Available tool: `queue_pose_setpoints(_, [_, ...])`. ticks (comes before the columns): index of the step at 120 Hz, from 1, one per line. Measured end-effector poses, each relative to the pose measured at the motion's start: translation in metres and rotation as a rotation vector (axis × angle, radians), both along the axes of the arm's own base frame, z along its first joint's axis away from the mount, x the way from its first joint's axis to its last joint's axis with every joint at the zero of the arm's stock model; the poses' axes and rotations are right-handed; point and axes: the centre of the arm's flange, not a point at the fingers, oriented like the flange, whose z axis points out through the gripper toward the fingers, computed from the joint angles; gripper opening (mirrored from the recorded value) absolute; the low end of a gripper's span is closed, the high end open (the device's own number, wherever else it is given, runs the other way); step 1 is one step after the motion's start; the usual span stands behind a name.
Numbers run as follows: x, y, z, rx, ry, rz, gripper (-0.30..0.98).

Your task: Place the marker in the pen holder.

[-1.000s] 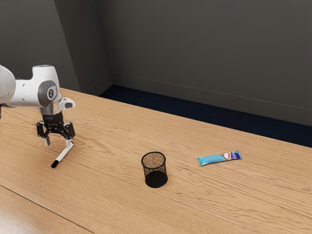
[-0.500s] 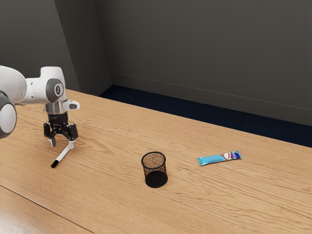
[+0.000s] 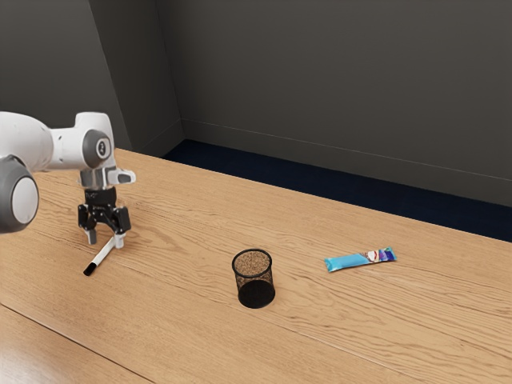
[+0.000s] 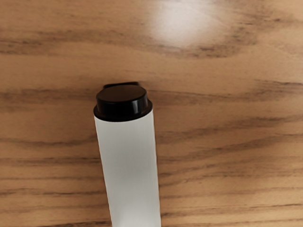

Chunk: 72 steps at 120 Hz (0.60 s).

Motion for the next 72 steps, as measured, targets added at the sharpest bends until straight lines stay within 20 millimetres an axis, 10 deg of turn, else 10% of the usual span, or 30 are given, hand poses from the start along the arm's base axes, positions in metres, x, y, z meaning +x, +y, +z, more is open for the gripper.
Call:
queue_pose_setpoints(52, [0.0086,0.0013,-0.004,-0.01,-0.009,-0.035,0.67])
queue_pose_setpoints(72, [0.0079,0.0013,-0.0009,-0.01,-0.011,-0.043,0.45])
